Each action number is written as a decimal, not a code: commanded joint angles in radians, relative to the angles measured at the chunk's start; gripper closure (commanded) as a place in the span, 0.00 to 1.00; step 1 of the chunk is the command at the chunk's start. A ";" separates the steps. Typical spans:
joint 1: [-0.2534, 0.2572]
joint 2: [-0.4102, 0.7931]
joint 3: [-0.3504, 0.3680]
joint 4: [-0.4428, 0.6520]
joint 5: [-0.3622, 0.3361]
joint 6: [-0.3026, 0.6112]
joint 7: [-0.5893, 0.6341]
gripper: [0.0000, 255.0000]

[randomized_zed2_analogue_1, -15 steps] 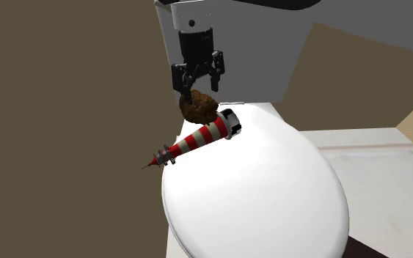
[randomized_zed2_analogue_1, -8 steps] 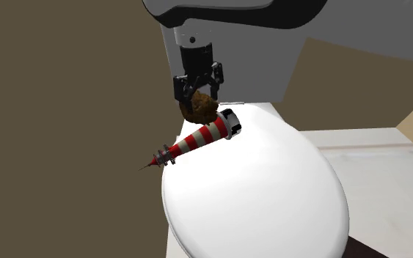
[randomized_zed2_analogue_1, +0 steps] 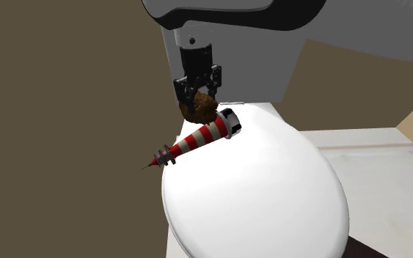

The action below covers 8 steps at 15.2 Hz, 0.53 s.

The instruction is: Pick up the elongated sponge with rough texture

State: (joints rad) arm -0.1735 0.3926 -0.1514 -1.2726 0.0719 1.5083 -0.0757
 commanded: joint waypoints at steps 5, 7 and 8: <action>-0.001 0.002 0.000 0.024 0.000 -0.026 0.000 1.00; -0.003 0.010 0.000 0.063 0.001 -0.057 0.000 1.00; -0.004 0.014 -0.001 0.083 0.001 -0.073 0.000 1.00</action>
State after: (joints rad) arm -0.1784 0.4017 -0.1532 -1.2098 0.0716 1.4520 -0.0763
